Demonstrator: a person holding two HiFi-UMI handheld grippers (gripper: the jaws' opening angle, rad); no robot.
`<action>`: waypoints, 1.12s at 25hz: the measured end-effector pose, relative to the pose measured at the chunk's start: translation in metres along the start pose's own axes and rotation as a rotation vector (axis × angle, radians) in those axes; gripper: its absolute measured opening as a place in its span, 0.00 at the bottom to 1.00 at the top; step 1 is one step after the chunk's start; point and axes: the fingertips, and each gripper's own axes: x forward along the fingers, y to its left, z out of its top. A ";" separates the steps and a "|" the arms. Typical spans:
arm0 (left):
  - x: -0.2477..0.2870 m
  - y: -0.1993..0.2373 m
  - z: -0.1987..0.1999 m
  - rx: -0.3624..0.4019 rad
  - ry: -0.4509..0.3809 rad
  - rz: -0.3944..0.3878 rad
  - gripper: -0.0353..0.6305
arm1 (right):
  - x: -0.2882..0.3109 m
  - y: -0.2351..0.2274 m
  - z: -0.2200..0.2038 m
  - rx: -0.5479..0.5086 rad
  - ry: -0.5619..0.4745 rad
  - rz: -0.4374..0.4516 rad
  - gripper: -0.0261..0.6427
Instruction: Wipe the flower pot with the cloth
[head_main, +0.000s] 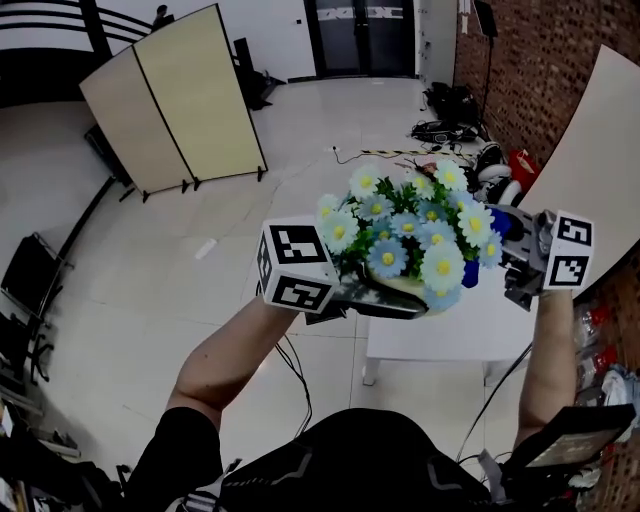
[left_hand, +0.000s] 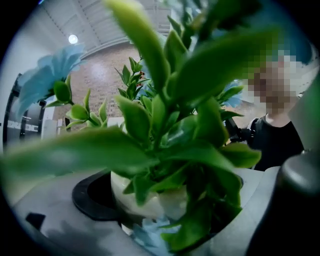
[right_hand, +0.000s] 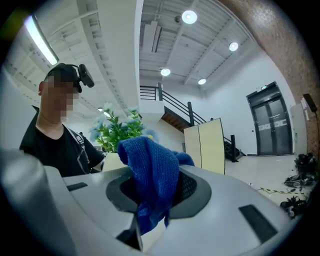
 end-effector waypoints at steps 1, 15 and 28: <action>0.000 0.003 -0.002 0.010 0.011 -0.012 0.88 | 0.008 -0.008 -0.004 -0.005 0.013 0.032 0.18; -0.003 0.016 -0.007 0.042 0.061 -0.044 0.88 | 0.016 0.020 -0.007 -0.091 0.094 0.322 0.18; 0.002 0.034 -0.029 -0.013 0.064 0.009 0.88 | 0.007 0.081 -0.029 -0.129 0.117 0.202 0.18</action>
